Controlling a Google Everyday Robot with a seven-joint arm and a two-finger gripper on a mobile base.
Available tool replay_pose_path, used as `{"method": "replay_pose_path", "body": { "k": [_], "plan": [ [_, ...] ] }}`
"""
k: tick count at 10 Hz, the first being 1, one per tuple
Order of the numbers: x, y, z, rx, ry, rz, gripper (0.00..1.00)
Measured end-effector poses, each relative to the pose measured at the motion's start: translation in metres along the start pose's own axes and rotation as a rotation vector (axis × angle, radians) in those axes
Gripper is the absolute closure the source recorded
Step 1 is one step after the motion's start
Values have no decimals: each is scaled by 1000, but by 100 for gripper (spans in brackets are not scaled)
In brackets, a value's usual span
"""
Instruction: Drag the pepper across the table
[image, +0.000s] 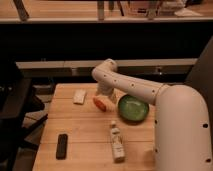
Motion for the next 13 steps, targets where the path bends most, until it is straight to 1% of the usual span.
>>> {"method": "replay_pose_path", "body": {
  "k": [2, 3, 5, 8, 13],
  "plan": [
    [0, -3, 3, -6, -8, -12, 20],
    [-1, -7, 11, -11, -16, -25, 20],
    [-4, -12, 19, -21, -31, -45, 20],
    [-3, -13, 25, -31, -43, -56, 20],
    [-6, -20, 42, -40, -58, -81, 20]
  ]
}}
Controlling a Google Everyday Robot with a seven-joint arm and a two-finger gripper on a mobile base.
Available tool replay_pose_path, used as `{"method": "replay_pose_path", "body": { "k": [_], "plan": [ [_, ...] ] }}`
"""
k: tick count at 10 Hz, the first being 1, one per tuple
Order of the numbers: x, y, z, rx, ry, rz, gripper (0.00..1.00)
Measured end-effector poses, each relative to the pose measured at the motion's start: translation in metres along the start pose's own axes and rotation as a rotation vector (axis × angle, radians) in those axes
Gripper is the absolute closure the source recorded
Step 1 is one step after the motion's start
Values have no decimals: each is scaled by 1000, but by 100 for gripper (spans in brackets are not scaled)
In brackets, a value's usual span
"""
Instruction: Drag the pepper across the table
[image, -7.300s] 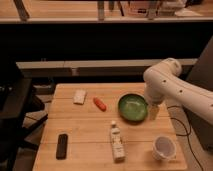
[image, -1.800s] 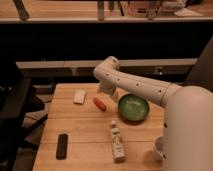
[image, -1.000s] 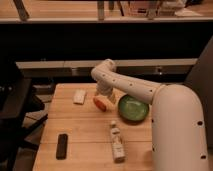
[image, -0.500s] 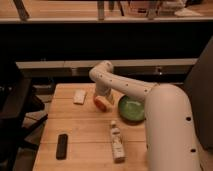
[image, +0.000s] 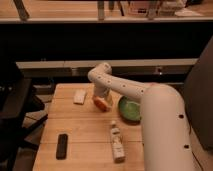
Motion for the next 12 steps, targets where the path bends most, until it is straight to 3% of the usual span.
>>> {"method": "replay_pose_path", "body": {
  "k": [12],
  "plan": [
    [-2, -4, 19, -11, -27, -32, 20]
  ]
}}
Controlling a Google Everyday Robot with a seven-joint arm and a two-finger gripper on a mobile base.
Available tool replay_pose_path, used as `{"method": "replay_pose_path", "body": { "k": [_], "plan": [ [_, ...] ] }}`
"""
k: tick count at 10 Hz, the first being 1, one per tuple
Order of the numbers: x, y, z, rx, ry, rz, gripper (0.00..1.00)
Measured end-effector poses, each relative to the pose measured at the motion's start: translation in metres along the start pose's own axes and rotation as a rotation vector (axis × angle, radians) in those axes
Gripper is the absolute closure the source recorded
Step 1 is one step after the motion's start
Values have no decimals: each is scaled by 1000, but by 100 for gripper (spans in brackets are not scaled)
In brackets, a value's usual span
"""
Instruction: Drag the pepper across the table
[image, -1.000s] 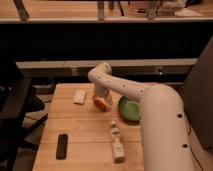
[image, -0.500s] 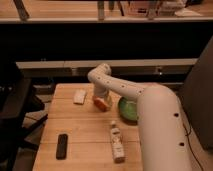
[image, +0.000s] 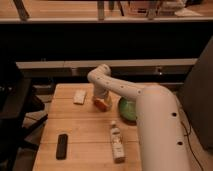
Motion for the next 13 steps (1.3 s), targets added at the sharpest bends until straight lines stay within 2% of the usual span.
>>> {"method": "replay_pose_path", "body": {
  "k": [3, 4, 5, 6, 10, 12, 13],
  "plan": [
    [-1, 0, 3, -5, -3, -7, 21],
    [-1, 0, 3, -7, -4, -9, 25],
    [-2, 0, 4, -8, -4, -14, 37],
    [-3, 0, 4, -11, -5, -18, 45],
    [-13, 3, 5, -24, -1, -39, 72],
    [-23, 6, 4, -20, -2, -55, 94],
    [-21, 10, 4, -17, 0, -49, 98]
  ]
}}
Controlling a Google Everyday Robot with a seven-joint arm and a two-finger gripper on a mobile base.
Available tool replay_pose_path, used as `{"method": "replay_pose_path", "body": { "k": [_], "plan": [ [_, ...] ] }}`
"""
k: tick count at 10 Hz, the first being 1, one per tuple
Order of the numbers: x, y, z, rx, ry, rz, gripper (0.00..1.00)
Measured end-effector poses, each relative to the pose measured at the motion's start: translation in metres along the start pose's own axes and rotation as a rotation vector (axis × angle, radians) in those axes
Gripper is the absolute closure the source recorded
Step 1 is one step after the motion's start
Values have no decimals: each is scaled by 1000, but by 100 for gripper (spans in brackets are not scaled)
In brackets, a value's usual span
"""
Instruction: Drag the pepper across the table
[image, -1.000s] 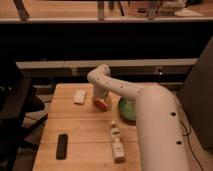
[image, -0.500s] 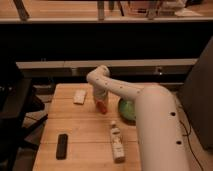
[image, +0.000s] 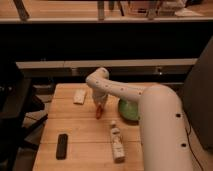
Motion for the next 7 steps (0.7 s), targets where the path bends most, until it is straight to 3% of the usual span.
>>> {"method": "replay_pose_path", "body": {
  "k": [4, 7],
  "plan": [
    [2, 24, 2, 3, 7, -4, 99],
    [-8, 16, 3, -2, 6, -13, 99]
  ]
}}
